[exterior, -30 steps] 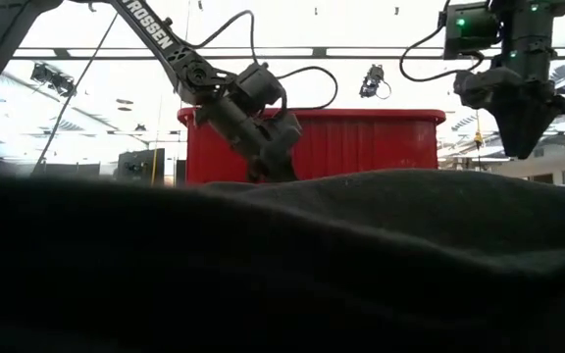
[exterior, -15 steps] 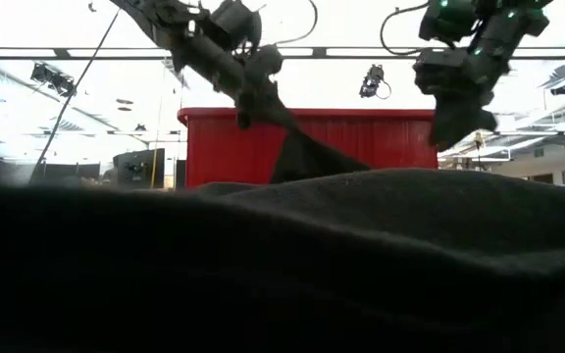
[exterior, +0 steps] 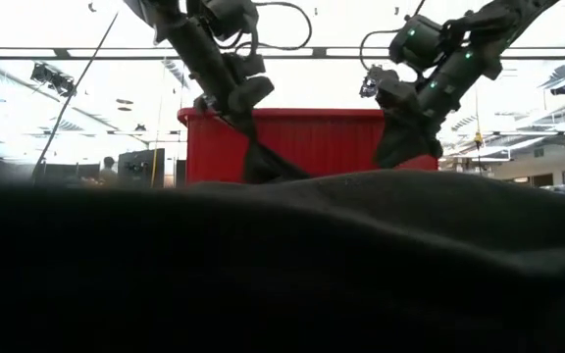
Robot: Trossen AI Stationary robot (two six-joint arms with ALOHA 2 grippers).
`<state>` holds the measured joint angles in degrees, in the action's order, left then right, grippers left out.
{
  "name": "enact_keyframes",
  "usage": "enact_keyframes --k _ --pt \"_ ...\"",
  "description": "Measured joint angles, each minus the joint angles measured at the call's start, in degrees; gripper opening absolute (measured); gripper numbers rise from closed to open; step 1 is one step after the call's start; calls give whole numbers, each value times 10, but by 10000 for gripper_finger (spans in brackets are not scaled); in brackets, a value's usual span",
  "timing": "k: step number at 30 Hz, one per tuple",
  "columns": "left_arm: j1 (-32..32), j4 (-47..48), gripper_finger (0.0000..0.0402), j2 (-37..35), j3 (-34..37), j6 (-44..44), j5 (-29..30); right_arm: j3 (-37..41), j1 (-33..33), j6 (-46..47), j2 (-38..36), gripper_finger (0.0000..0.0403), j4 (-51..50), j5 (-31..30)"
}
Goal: Fold Laundry from Bin
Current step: Fold the black shirt
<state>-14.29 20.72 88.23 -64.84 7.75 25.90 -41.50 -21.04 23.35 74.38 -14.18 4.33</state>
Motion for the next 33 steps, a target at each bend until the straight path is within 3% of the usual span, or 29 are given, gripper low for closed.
enact_keyframes --k 8,14,18,20,23,25,28,33 --pt "54 -39 0 -31 0 -68 30 0 -2 37 49 140 -1 0" --pt "108 -84 0 -73 -1 -135 48 0 8 39 4 140 0 -32" --pt "120 6 0 -93 -1 -27 158 0 3 13 -20 140 5 -17" --pt "124 96 0 -97 0 65 215 0 -1 7 -21 140 4 1" --pt "121 187 0 -89 9 214 256 0 -5 15 -13 140 -3 6" --pt "111 228 0 -83 33 294 241 0 -5 34 -5 140 -12 -13" --pt "95 212 4 -78 83 346 176 0 -6 70 5 140 -29 -40" --pt "86 110 15 -83 125 308 49 -6 0 68 4 140 -25 -3"
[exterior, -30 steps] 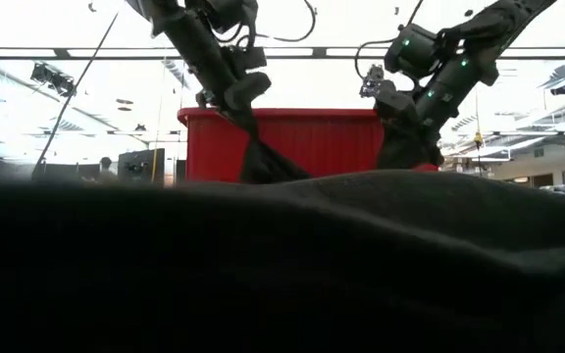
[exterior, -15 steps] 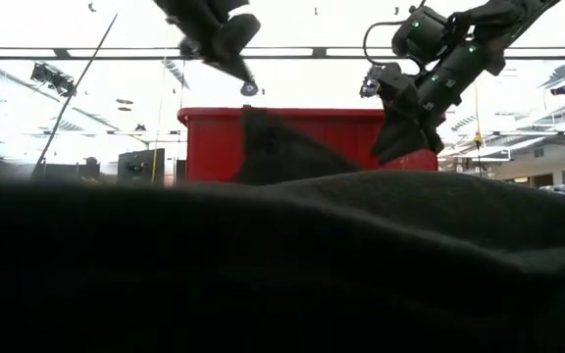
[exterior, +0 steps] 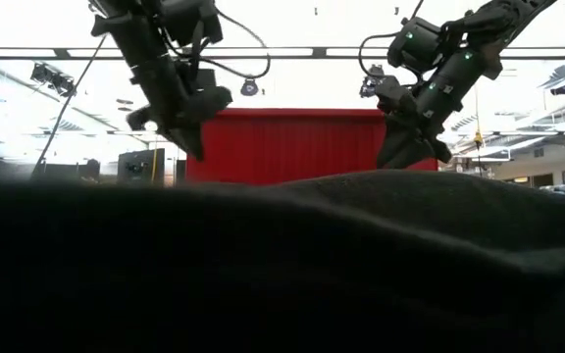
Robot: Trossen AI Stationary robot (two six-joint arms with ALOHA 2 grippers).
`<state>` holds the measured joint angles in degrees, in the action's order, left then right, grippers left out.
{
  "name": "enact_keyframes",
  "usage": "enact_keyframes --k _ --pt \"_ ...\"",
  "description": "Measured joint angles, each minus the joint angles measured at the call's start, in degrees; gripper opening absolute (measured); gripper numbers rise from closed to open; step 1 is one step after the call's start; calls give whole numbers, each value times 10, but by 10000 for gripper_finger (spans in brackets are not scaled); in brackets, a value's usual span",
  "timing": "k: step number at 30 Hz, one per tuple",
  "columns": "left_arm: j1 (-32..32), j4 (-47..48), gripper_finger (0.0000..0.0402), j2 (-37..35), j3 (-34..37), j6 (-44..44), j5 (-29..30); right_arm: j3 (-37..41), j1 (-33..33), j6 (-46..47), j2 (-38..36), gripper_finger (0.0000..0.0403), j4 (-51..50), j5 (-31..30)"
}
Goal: Fold Laundry from Bin
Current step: Fold the black shirt
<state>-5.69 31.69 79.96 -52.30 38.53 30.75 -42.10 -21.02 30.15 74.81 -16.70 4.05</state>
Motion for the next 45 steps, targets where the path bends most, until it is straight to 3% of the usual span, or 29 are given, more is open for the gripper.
enact_keyframes --k 8,11,17,22,25,28,32,39,45 --pt "11 -208 17 8 4 -113 -304 -13 67 -57 0 140 3 87" --pt "41 -263 17 12 3 -145 -380 -13 114 -73 0 140 8 127" --pt "113 -301 17 21 3 -158 -345 -13 242 -38 0 139 -12 153" --pt "130 -312 18 26 4 -147 -298 -13 358 34 1 138 -15 79" --pt "129 -321 18 25 3 -69 -294 -13 406 117 1 138 -50 48" --pt "132 -340 18 23 3 12 -293 -13 431 242 1 138 -119 29" --pt "144 -342 18 23 3 20 -290 -13 455 337 17 138 -173 4" --pt "169 -342 18 23 3 22 -299 -13 478 428 98 138 -162 -11" --pt "212 -341 18 23 3 28 -306 -13 499 475 123 138 -162 -47"
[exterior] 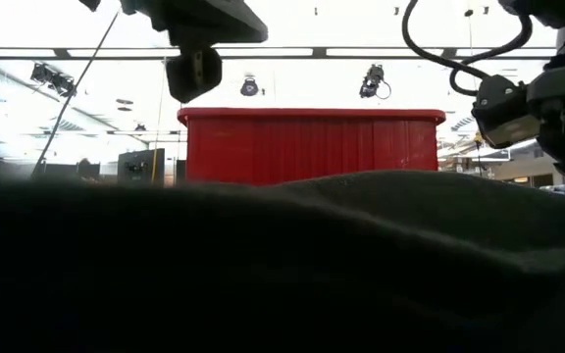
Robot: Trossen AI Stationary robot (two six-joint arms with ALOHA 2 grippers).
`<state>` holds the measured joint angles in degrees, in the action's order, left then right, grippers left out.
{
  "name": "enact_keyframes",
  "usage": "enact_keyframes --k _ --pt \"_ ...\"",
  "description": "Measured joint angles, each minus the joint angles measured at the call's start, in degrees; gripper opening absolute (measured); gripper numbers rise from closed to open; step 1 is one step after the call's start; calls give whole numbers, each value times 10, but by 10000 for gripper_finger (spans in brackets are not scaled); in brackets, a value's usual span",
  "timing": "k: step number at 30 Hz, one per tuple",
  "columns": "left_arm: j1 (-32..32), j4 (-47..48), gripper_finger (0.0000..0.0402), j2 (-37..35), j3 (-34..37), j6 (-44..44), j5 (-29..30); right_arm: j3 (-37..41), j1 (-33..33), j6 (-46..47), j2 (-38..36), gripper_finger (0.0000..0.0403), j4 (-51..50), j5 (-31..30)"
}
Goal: Fold Laundry from Bin
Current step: Fold the black shirt
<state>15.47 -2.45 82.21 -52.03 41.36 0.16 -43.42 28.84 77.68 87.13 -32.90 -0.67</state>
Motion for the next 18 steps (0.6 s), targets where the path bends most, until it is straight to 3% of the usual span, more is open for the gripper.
enact_keyframes --k 5,11,18 --pt "21 1 18 0 0 -1 0 0 12 19 15 120 14 -27" --pt "29 1 18 0 0 2 0 0 15 16 34 18 94 -17" --pt "36 0 18 -1 0 29 0 -37 48 8 27 9 213 66"
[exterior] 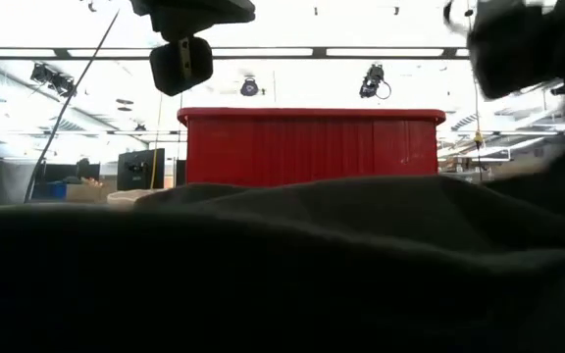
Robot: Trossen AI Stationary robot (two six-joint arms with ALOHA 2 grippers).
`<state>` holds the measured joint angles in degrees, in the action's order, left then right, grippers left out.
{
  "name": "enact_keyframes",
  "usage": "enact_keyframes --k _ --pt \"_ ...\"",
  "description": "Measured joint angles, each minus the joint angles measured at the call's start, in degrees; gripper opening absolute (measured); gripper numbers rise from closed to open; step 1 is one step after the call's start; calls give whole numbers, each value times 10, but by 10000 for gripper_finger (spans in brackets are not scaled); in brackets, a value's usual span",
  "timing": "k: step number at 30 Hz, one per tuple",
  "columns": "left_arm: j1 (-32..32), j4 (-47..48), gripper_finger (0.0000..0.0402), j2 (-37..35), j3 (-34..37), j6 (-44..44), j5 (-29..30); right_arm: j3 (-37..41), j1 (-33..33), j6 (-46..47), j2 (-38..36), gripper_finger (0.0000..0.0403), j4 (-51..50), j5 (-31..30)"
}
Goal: Fold Laundry from Bin
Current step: Fold the black shirt
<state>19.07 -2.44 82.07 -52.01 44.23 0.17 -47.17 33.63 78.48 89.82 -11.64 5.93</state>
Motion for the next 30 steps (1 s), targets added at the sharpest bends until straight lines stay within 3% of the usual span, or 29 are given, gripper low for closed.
enact_keyframes --k 6,15,24,30 --pt "9 -4 18 0 0 2 0 -41 61 27 -1 10 174 56" --pt "8 -35 18 0 0 8 0 -54 157 101 -1 10 257 -16" --pt "11 -69 18 0 0 -15 0 -53 185 213 14 13 34 -79" --pt "12 -68 18 0 0 -16 0 -53 164 216 31 18 34 -74"
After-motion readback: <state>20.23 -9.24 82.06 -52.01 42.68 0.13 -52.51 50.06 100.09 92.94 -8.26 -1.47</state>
